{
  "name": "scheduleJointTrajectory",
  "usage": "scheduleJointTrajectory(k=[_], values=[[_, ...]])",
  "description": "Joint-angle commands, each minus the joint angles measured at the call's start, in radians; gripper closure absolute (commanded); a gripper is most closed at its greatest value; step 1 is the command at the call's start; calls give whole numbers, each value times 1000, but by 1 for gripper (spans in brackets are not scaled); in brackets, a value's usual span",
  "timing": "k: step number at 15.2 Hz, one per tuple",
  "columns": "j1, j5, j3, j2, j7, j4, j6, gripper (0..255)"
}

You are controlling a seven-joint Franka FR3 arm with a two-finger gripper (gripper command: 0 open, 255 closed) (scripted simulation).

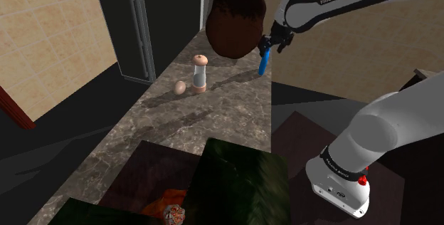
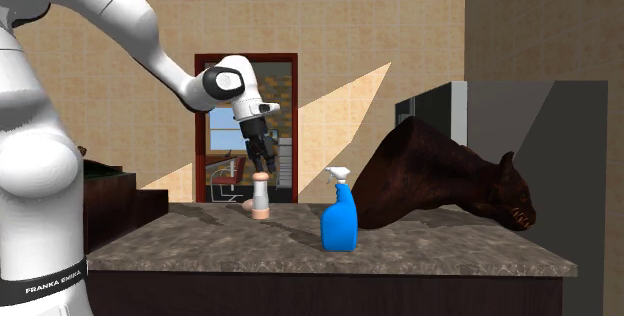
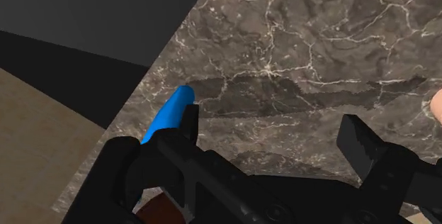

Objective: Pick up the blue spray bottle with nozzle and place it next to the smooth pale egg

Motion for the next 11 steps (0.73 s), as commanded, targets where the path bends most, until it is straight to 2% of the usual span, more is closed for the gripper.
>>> scheduleJointTrajectory(k=[1, 11], values=[[-29, -25, -5, 61, 41, 10, 73, 0], [-156, -196, -45, 395, 296, 136, 370, 0]])
